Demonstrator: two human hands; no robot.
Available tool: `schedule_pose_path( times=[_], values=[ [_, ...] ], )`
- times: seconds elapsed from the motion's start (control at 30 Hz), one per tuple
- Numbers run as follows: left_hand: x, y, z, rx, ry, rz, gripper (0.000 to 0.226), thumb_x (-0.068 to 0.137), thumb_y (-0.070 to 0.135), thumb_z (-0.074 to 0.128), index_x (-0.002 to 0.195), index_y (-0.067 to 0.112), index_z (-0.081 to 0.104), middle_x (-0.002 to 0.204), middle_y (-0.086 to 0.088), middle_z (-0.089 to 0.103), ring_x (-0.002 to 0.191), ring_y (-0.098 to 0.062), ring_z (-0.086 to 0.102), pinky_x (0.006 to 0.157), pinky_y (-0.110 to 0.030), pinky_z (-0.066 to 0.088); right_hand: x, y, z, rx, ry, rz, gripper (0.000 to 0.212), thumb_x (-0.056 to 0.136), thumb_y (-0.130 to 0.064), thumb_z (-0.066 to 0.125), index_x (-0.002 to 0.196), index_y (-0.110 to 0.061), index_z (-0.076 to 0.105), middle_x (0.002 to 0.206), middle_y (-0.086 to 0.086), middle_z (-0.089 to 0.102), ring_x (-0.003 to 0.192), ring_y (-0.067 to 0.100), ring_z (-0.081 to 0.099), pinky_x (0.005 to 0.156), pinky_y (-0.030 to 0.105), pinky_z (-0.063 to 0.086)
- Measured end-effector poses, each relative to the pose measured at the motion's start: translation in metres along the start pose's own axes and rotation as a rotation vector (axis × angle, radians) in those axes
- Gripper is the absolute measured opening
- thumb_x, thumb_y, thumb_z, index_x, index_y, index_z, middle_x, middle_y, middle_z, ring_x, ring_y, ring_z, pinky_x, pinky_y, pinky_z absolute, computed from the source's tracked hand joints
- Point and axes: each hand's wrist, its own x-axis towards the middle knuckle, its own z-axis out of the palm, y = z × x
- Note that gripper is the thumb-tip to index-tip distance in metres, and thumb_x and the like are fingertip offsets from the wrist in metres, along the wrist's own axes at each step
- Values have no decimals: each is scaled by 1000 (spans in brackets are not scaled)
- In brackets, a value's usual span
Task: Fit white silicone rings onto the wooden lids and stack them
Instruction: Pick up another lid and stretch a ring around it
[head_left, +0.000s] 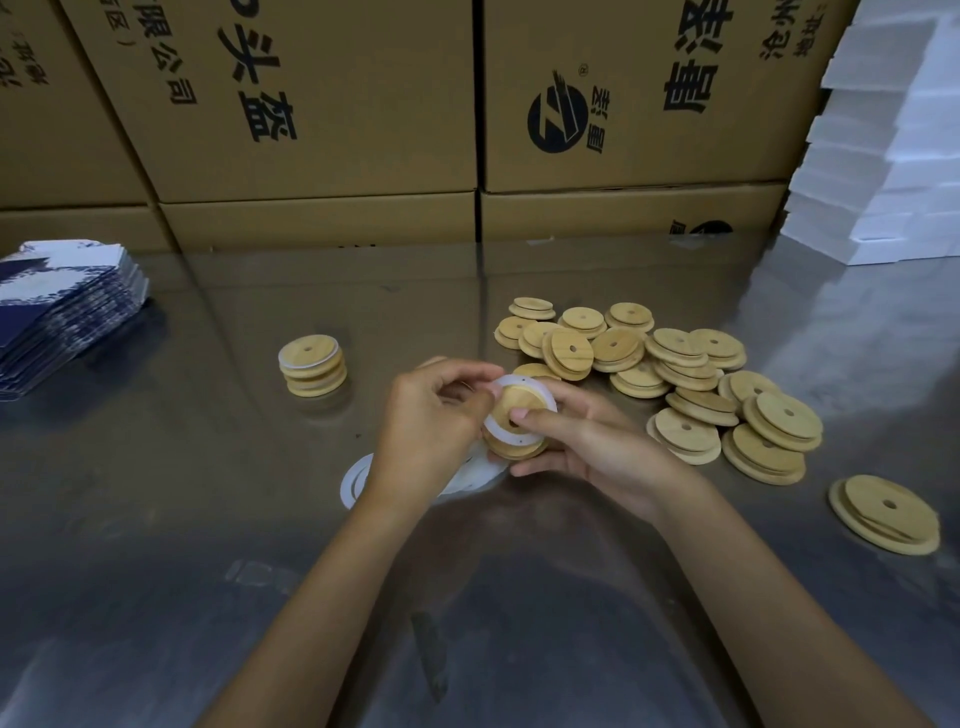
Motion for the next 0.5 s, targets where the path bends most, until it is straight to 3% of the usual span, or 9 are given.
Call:
schedule_pose_path(
  times=[0.1, 0.23, 0.4, 0.5],
  values=[
    [1, -2, -1, 16, 0, 0, 17, 85, 4, 71, 91, 18, 78, 88, 4, 70, 77, -9, 65, 76, -36, 57, 0, 1, -1, 21, 14, -5, 25, 97, -18, 65, 121, -16, 71, 116, 16, 73, 102, 33, 73, 75, 32, 63],
    [1, -3, -2, 20, -22, -13, 19, 86, 5, 70, 90, 22, 78, 90, 6, 72, 82, -8, 67, 79, -38, 58, 1, 1, -2, 25, 21, -6, 27, 98, -18, 63, 124, -12, 70, 119, 18, 71, 105, 35, 72, 74, 32, 63],
    [2, -4, -3, 24, -41, -21, 24, 86, 5, 69, 88, 27, 77, 92, 5, 73, 83, -9, 68, 78, -35, 58, 3, 3, -4, 51, 35, -9, 26, 99, -18, 61, 124, -11, 69, 114, 18, 72, 97, 31, 74, 67, 30, 62],
    [2, -4, -5, 12, -59, -39, 31, 86, 3, 68, 83, 33, 76, 90, 5, 73, 76, -7, 68, 70, -24, 56, 3, 4, -6, 41, 36, -17, 25, 99, -18, 61, 121, -11, 70, 111, 14, 74, 92, 23, 74, 65, 30, 61]
  ],
)
